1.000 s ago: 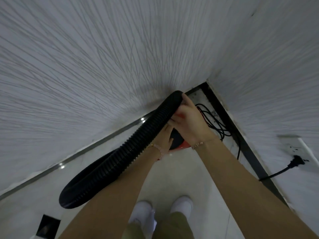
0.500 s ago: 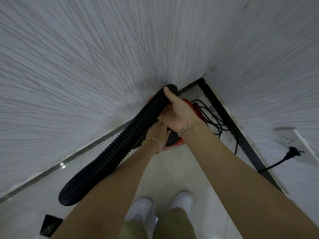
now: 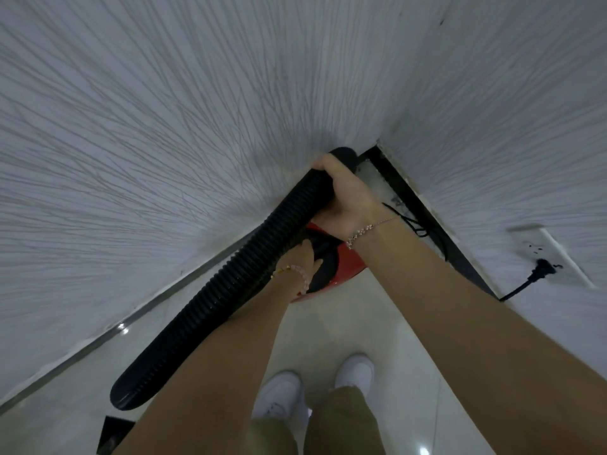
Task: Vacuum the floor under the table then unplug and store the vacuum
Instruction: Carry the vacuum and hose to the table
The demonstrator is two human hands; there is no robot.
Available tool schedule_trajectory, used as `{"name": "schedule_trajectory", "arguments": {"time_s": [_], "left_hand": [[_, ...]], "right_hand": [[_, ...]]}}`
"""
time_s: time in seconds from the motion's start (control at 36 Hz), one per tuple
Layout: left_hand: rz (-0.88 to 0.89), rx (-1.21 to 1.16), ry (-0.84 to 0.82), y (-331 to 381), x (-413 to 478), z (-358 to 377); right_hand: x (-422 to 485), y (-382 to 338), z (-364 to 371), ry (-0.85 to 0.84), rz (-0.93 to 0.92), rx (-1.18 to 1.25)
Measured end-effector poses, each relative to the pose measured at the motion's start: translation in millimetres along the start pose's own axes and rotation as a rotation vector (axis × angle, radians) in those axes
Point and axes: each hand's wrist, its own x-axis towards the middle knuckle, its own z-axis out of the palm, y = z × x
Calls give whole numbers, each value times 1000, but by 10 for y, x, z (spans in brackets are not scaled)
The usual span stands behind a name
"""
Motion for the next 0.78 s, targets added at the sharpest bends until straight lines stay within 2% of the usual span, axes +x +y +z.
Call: {"name": "schedule_trajectory", "arguments": {"time_s": [0.17,0.28,0.42,0.56,0.64,0.78], "left_hand": [[82,114,-44,-205,-488,111],[108,36,-8,-337,-993,91],[120,-22,-10,-257,-1793,-64],[259,110,-35,-111,-2560,-375],[382,192,-24,-53,-3034,-535],[613,274,21,139,-3695,-825]], "right_hand": [[-427,-300,3,54,-205,86],[-795,-412,-70,49,-258,290],[-1372,-160,-167,190,-274,339],[-2156,36,-230,319,-285,509],[-2703,152,-269,360,-374,680],[-3630,348,-438,424,-504,816]]}}
